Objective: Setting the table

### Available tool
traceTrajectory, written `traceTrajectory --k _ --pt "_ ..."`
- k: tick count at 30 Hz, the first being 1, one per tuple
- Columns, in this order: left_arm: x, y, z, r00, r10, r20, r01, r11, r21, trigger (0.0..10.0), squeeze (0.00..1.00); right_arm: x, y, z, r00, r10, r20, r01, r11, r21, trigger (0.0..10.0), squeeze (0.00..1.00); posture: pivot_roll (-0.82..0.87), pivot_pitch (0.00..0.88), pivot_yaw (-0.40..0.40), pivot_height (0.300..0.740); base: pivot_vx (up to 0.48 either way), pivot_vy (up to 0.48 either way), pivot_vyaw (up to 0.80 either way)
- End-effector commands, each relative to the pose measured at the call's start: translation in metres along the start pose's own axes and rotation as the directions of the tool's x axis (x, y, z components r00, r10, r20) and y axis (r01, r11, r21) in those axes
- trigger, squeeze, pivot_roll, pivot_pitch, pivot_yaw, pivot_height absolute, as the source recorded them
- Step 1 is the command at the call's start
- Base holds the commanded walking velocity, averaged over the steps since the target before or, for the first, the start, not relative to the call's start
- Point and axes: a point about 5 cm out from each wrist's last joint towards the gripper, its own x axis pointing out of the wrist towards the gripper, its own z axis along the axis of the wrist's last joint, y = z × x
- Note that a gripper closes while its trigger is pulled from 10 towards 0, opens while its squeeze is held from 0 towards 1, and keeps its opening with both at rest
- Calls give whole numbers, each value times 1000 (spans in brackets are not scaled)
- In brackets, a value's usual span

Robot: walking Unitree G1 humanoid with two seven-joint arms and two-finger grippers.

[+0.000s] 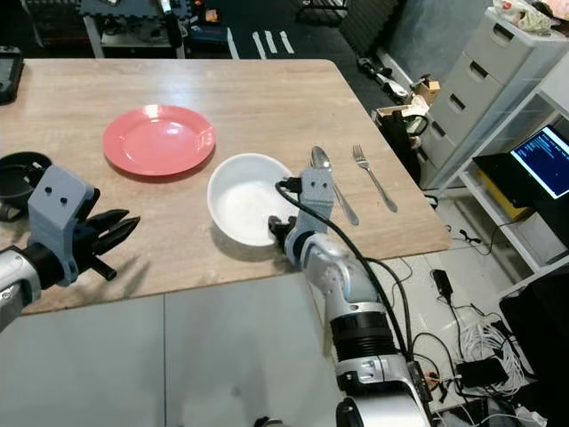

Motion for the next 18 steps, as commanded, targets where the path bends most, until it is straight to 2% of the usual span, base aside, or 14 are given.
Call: traceTrajectory --k 1,2,3,4,18 --pt "-1 -2 -3 1000 -1 -8 1 1000 -7 10000 0 1 0 -1 1000 2 -6 -2 1000 13 10000 0 73 107 -13 740 0 0 0" --pt "-1 -2 -3 1000 -1 -8 1 1000 -7 10000 0 1 0 -1 1000 2 -6 -2 1000 13 10000 0 73 107 -13 740 0 0 0" --pt "0 -2 -3 1000 0 -8 0 1000 -7 10000 0 2 1 1 1000 5 -5 -5 1000 23 6039 0 73 107 -14 740 0 0 0" --pt "0 -2 -4 1000 1 -7 -1 1000 -7 10000 0 3 2 1 1000 6 -5 -6 1000 29 0 0 73 105 -15 740 0 0 0" --pt "1 -3 -4 1000 5 -3 -5 1000 -10 10000 0 3 -1 4 999 10 31 -14 992 123 0 0 70 89 -18 740 0 0 0"
